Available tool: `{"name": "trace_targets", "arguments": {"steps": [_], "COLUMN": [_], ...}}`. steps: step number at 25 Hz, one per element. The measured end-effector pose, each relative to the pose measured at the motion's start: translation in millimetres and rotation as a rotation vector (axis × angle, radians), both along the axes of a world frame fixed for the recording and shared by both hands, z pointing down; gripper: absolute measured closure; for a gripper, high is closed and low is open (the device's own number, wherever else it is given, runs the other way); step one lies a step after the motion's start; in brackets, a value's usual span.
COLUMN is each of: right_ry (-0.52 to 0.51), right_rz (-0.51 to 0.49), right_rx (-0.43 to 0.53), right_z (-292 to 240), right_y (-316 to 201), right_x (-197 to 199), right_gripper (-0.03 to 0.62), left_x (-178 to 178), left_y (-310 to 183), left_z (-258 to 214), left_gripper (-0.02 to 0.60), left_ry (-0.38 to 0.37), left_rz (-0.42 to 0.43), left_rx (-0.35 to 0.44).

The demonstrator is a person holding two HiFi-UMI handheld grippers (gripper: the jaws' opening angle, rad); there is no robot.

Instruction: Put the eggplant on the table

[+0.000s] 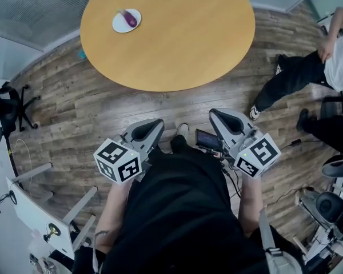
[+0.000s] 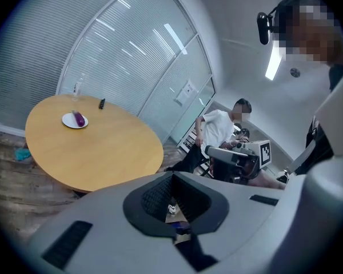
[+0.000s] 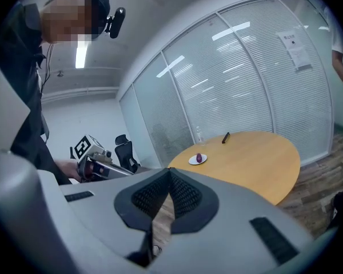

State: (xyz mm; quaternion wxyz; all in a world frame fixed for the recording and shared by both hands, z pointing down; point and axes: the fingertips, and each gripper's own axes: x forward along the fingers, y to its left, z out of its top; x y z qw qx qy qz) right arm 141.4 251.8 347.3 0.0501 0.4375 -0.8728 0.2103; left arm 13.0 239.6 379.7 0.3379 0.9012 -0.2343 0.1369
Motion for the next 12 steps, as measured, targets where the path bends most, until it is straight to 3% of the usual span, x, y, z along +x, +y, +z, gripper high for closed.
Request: {"name": "trace_targets", "arguments": {"steps": [12], "right_ry": [0.038], "right_rz": [-0.012], "right_rx": [-0.006], "right_z": [0.9], "right_y": [4.3], "right_x": [-7.2], "right_gripper": [0.577], "left_x": [-2.8], "left_y": [9.7], "left_z": [0.9], "left_gripper": [0.569], "left_ry": [0.004], "left_rz": [-0.002], "left_rx": [-0.006]}}
